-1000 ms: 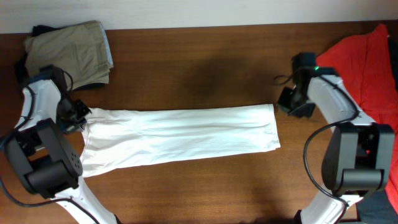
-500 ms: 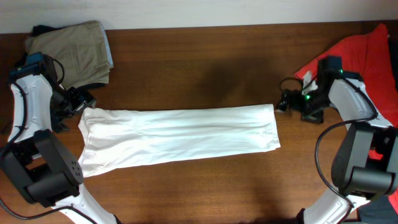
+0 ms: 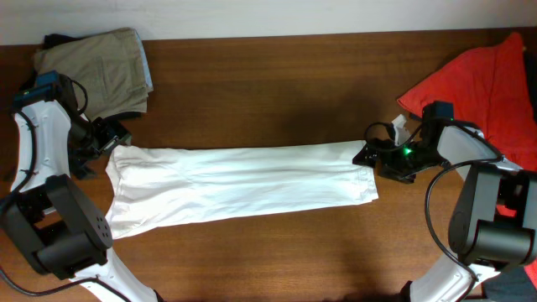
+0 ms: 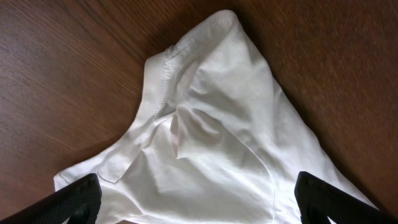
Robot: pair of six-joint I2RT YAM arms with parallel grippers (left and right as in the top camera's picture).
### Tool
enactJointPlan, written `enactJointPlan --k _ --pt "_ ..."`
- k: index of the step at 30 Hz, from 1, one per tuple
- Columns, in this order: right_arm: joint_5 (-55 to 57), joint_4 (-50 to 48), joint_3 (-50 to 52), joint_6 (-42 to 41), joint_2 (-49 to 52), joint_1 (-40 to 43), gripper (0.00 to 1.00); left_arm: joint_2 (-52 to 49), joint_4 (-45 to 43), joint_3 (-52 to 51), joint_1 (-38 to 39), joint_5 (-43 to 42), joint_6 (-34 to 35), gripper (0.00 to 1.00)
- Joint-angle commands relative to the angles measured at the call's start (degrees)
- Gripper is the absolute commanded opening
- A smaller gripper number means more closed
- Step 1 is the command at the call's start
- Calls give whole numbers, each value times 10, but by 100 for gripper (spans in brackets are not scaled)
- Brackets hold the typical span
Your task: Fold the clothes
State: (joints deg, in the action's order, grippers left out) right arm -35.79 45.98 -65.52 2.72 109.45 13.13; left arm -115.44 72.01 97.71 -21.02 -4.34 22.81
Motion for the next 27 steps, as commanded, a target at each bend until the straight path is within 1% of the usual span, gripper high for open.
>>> enactJointPlan --k 1,3,4,5,7,10,11,16,20,24,27 --pt "-4 -14 43 -20 9 -16 89 8 1 -5 0 -9 3 99" --pt "-4 -23 53 -35 9 -30 77 8 1 -5 2 -9 3 99" --pt "-4 -24 56 -37 9 -38 68 8 1 -5 4 -9 3 99" --pt "-4 -24 56 -38 9 -44 63 8 1 -5 6 -9 3 99" --pt "5 -35 56 -54 9 -63 45 8 1 -5 11 -8 3 99" --pt "56 -43 56 -104 9 -71 7 8 1 -5 16 -8 3 99" --pt "80 -44 54 -124 9 -71 4 8 1 -5 18 -8 3 99" --pt "131 -23 25 -154 6 -48 4 8 0 -5 19 -8 3 99" --pt "213 51 -38 -157 -3 -17 4 8 0 -5 19 -7 3 99" --pt "254 115 -102 -157 -15 2 4 8 0 -6 19 -4 3 99" --pt "282 154 -142 -157 -24 0 4 8 0 -6 19 -4 3 99"
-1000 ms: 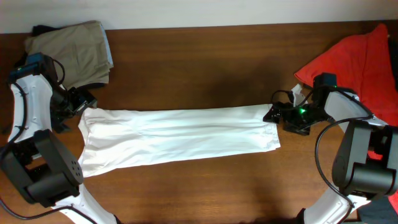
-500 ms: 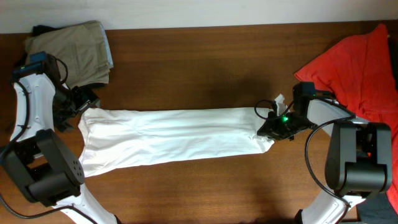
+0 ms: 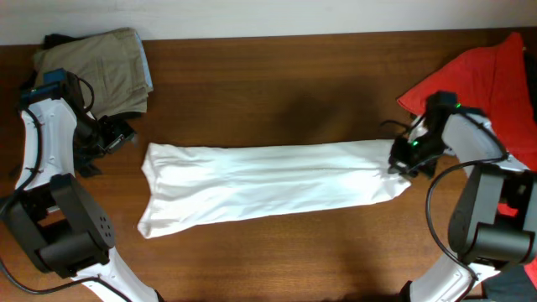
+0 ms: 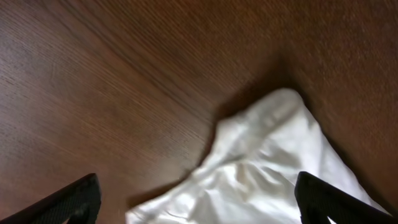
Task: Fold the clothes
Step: 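Fold the right end of the strip leftward to the middle with the right gripper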
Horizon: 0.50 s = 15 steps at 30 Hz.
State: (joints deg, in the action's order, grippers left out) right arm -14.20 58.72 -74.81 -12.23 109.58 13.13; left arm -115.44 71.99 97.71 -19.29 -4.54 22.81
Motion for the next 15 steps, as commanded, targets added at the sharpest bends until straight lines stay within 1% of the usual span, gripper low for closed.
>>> enactJointPlan --k 1,2,3,5,9,12,15 --pt "68 37 -61 -10 -29 -2 4 8 0 -6 2 -2 3 99" --pt "65 51 -75 -26 -32 -7 4 8 0 -6 2 -2 3 99" --pt "29 64 -90 -31 -36 -23 4 8 -1 -6 2 -2 3 99" --pt "5 64 -91 -31 -38 -43 4 8 -3 -6 2 -2 3 99" --pt "-2 64 -86 -31 -37 -110 4 8 -3 -6 2 -2 3 99" --pt "-2 42 -86 -49 -34 -180 4 8 -9 -13 2 -2 3 99" --pt "-2 30 -86 -55 -33 -226 4 8 -14 -22 2 -2 3 99"
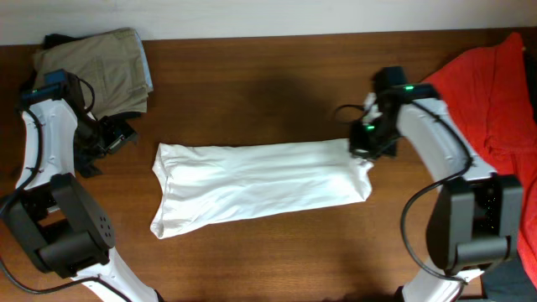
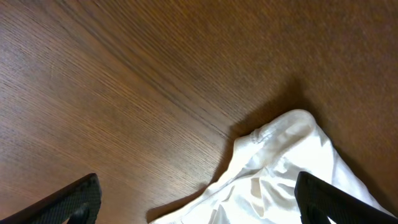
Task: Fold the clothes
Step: 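Fold the right end of the strip leftward to the middle with the right gripper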
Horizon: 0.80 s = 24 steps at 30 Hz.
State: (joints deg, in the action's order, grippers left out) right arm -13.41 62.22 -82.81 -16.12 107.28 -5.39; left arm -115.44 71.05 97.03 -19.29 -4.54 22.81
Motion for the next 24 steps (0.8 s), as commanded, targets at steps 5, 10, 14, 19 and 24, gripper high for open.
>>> enactJointPlan --k 5,10,14,19,24 --pt "-10 -10 -6 -36 -6 -100 4 8 -21 -45 2 -2 3 100" --pt "-12 -23 -6 -46 -4 -154 4 8 -31 -58 2 -3 3 99" --pt "-12 -38 -3 -60 7 -186 4 8 -31 -58 2 -3 3 99" --pt "-12 -66 0 -85 30 -218 4 8 -31 -58 2 -3 3 99" --pt "-14 -95 0 -99 37 -239 4 8 -30 -58 2 -3 3 99"
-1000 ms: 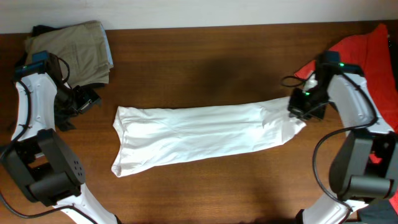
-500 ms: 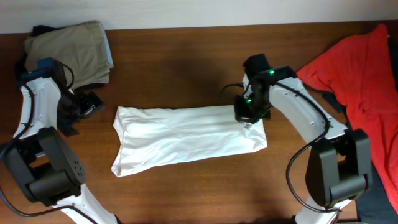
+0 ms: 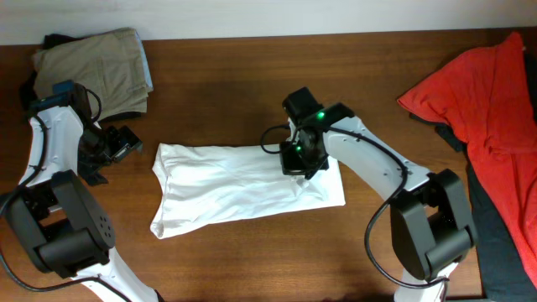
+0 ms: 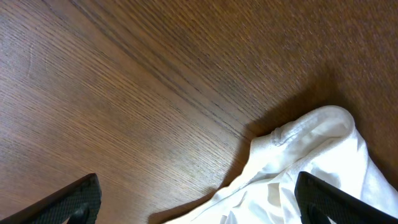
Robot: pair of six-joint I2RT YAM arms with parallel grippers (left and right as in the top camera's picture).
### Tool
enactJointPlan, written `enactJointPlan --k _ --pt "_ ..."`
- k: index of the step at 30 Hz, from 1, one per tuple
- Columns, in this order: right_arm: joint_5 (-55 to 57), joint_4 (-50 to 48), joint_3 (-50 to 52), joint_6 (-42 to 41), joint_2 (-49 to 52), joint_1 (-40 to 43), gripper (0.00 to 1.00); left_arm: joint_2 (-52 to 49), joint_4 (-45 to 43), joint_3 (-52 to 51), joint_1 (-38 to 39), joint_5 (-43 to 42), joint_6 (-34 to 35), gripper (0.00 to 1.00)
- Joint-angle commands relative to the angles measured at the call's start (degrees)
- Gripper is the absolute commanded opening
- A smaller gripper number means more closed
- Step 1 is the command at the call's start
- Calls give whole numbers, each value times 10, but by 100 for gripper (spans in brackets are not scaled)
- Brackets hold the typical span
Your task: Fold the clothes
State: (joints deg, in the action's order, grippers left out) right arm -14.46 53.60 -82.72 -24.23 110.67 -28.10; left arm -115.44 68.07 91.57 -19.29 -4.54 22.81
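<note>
A long white garment (image 3: 235, 189) lies flat across the middle of the table. Its right end is doubled back over itself toward the left. My right gripper (image 3: 296, 157) sits down on that turned-over end, shut on the cloth as far as the overhead view shows. My left gripper (image 3: 117, 144) hovers just left of the garment's left edge. In the left wrist view the left gripper (image 4: 196, 202) is open wide over bare wood, with a hemmed corner of the white garment (image 4: 311, 155) in front of the right finger (image 4: 329, 199).
Folded khaki trousers (image 3: 101, 67) lie at the back left corner, close behind my left arm. A crumpled red garment (image 3: 487, 92) fills the right side, with dark cloth (image 3: 503, 226) under its near edge.
My right gripper has moved left from the garment's right end to over its middle, and the end came with it. The garment's right edge now sits further left. The left gripper is barely changed.
At first the garment lay stretched out with a gripper at each end, the left one open over its corner. Then the garment sat further right with the right gripper, away from the left one. After that the right end came back left, and it is now doubled over.
</note>
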Motion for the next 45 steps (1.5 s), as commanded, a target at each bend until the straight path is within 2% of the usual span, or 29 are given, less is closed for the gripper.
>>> enactJointPlan --k 1,14,16,18,19,21,25,32,33,34,37,38,39,41,43,44,45 --pt "-4 -12 -1 -18 3 -13 5 8 -1 -3 2 -3 3 99" --pt "-3 -44 9 -55 3 -30 6 8 1 -3 2 -4 3 99" --pt "-3 -56 15 -58 3 -34 20 8 1 -3 2 -4 3 99" --pt "-3 -61 18 -59 3 -35 53 8 1 -3 2 -4 3 99" --pt "-3 -61 18 -59 3 -35 62 8 1 -3 2 -4 3 99" --pt "-3 -64 18 -59 3 -34 68 8 1 -3 2 -4 3 99" --pt "1 -38 -2 -38 2 -13 70 8 1 -3 2 -4 3 99" --pt "1 17 -32 22 0 81 68 8 6 -3 2 -21 2 99" --pt "0 17 -31 35 0 99 60 8 6 -3 2 -52 -15 96" --pt "-1 17 -29 46 0 121 49 8 0 -3 8 -125 -72 94" --pt "-6 17 -28 59 0 151 25 8 -10 -3 35 -236 -171 89" --pt "-8 17 -28 64 0 163 19 8 -13 -3 54 -257 -187 78" --pt "-10 17 -28 69 1 169 17 8 -14 -3 70 -260 -188 75" --pt "-17 16 -28 80 1 179 16 8 -21 -3 113 -261 -188 64" --pt "-17 10 -25 80 3 184 13 8 -34 -3 167 -261 -193 46" --pt "-17 6 -23 80 4 184 13 8 -42 -3 188 -259 -195 44" --pt "-22 1 -19 80 6 184 11 8 -50 -3 209 -259 -195 37"
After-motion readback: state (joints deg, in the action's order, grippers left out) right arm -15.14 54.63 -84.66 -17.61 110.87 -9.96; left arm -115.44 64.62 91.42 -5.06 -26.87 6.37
